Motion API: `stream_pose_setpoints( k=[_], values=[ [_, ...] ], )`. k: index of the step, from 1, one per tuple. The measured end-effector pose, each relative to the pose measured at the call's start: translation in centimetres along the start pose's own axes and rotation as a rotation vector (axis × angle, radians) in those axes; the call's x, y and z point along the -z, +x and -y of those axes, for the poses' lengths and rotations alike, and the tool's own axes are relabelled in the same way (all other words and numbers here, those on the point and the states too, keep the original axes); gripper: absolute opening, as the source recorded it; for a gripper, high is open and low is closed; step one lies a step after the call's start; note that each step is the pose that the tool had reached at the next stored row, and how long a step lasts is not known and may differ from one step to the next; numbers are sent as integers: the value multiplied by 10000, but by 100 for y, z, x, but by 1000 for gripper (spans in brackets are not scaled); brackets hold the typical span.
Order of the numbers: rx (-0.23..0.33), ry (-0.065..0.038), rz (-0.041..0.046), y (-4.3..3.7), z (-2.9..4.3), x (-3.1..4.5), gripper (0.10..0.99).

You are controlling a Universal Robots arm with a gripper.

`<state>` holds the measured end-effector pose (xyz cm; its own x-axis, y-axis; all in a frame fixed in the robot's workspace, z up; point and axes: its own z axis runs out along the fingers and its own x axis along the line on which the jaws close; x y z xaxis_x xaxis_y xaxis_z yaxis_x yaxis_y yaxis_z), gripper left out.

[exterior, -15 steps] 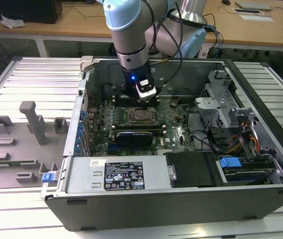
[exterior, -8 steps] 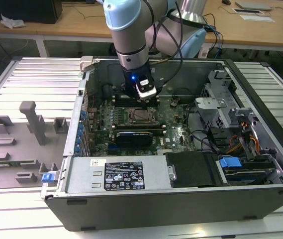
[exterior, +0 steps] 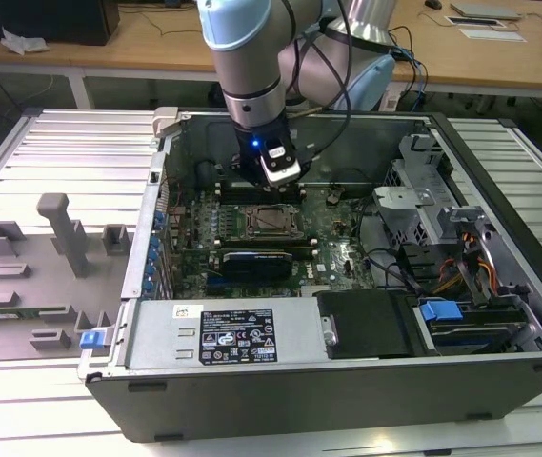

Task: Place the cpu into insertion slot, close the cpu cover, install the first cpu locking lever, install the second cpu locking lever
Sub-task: 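Install the first cpu locking lever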

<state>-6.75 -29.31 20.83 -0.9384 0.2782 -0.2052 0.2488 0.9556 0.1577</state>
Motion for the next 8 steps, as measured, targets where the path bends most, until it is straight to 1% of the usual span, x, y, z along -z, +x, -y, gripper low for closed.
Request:
stream_pose_setpoints(
  k=[2, 3, 6, 8],
  values=[
    [19, 111, 28, -7, -6, 35, 106],
    [37, 206, 47, -12, -10, 59, 106],
    [72, 397, 71, -22, -17, 102, 106],
    [85, 524, 31, -27, -19, 115, 106]
  ],
)
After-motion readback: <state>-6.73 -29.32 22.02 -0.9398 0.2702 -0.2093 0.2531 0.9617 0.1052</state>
